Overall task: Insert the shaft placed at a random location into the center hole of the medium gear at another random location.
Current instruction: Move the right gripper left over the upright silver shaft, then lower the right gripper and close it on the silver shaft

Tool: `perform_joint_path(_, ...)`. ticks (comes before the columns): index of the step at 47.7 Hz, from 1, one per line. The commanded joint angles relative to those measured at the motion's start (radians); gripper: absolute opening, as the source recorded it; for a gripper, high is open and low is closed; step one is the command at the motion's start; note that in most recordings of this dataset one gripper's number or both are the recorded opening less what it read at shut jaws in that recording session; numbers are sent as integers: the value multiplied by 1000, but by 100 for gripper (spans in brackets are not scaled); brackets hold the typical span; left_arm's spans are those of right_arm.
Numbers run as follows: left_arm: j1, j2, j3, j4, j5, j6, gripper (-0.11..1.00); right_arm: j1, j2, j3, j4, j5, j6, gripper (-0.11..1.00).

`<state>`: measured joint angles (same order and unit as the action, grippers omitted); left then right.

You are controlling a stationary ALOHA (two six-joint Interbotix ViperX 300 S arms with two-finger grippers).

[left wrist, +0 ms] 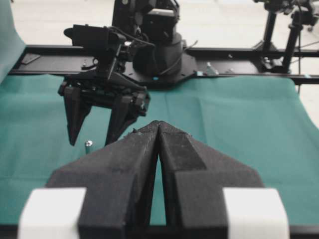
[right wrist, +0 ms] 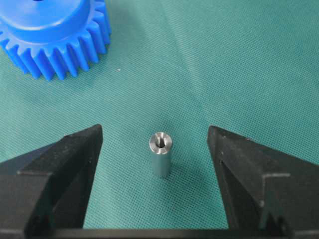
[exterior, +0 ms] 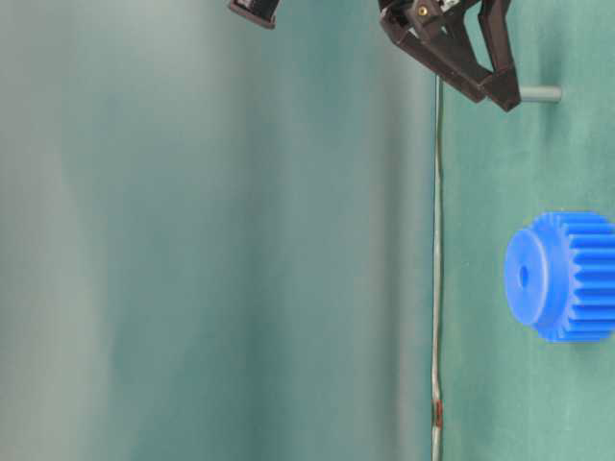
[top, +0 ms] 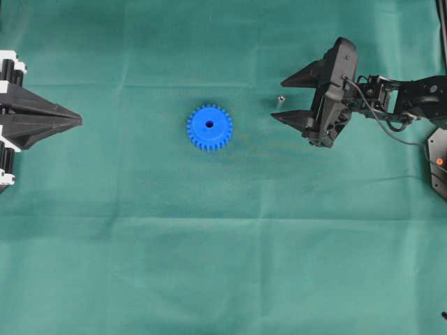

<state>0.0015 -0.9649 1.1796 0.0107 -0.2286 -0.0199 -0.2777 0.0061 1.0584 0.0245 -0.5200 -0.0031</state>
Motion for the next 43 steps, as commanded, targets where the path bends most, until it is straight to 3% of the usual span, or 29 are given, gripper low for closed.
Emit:
perform_joint_path(1, -2, 6, -20, 2, -3, -3, 0, -3, -8, -12, 0, -15, -8, 82)
perform_joint_path(8, -2, 6, -20, 2, 0, -5, 0, -3, -9, -11, 3, -15, -8, 69)
perform_joint_path(19, 0, 6, -20, 2, 0, -3, 0, -3, -8, -14, 3, -14, -8, 14)
perform_joint_path(35, -2, 6, -21, 2, 6, -3, 0, -3, -21, -20, 3, -8, -6, 13)
perform_joint_path(43, -2, 6, -21, 2, 5, -3, 0, -3, -114, -37, 3, 80, -6, 13)
